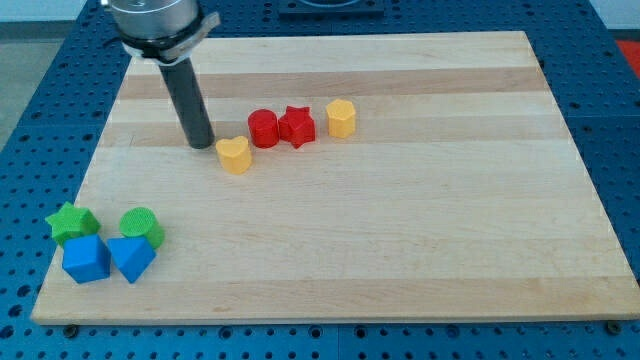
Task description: Push the yellow heart closer to the red circle
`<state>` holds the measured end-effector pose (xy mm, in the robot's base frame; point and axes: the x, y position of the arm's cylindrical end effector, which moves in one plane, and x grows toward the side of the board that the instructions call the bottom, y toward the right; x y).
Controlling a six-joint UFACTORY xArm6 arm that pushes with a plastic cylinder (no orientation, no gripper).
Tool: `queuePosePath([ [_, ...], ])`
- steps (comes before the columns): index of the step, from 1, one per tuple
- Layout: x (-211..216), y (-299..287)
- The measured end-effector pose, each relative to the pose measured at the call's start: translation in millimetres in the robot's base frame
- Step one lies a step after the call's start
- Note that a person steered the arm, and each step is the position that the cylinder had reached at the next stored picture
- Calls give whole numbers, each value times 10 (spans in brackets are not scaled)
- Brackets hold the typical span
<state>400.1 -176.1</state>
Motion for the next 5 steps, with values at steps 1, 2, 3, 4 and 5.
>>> queuePosePath([
  [1, 16, -165],
  [2, 231, -165],
  [3, 393, -162],
  [4, 398, -162],
  [5, 403, -160],
])
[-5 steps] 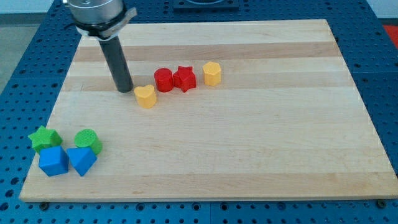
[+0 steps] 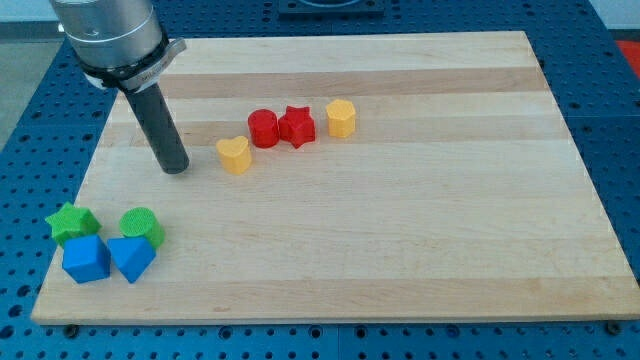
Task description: Push the yellow heart closer to the red circle
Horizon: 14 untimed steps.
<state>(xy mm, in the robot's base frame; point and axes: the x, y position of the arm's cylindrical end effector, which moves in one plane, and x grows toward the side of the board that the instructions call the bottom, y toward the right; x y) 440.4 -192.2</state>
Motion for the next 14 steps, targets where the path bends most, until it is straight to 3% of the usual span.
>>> queuePosePath([
  [6, 305, 154],
  [14, 78, 169],
])
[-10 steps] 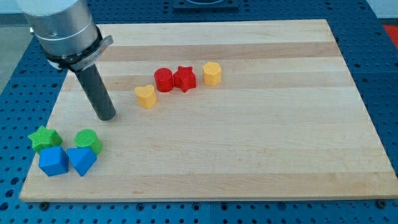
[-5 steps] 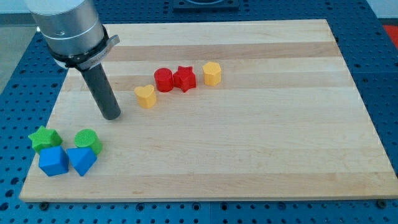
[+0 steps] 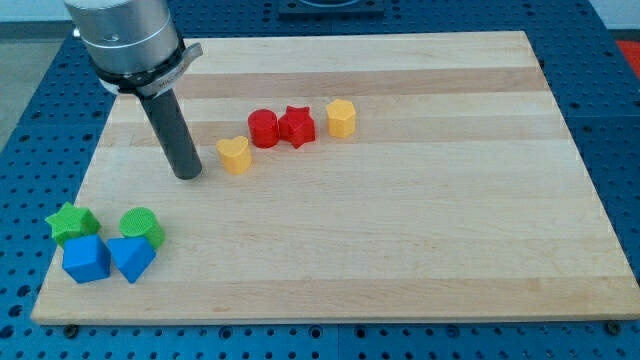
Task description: Push the yellow heart closer to the red circle
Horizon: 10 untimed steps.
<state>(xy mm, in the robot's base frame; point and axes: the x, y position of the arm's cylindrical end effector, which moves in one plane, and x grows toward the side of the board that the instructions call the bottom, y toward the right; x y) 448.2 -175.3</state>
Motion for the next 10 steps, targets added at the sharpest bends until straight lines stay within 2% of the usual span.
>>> queuePosePath([
  [8, 10, 433],
  [10, 215, 500],
])
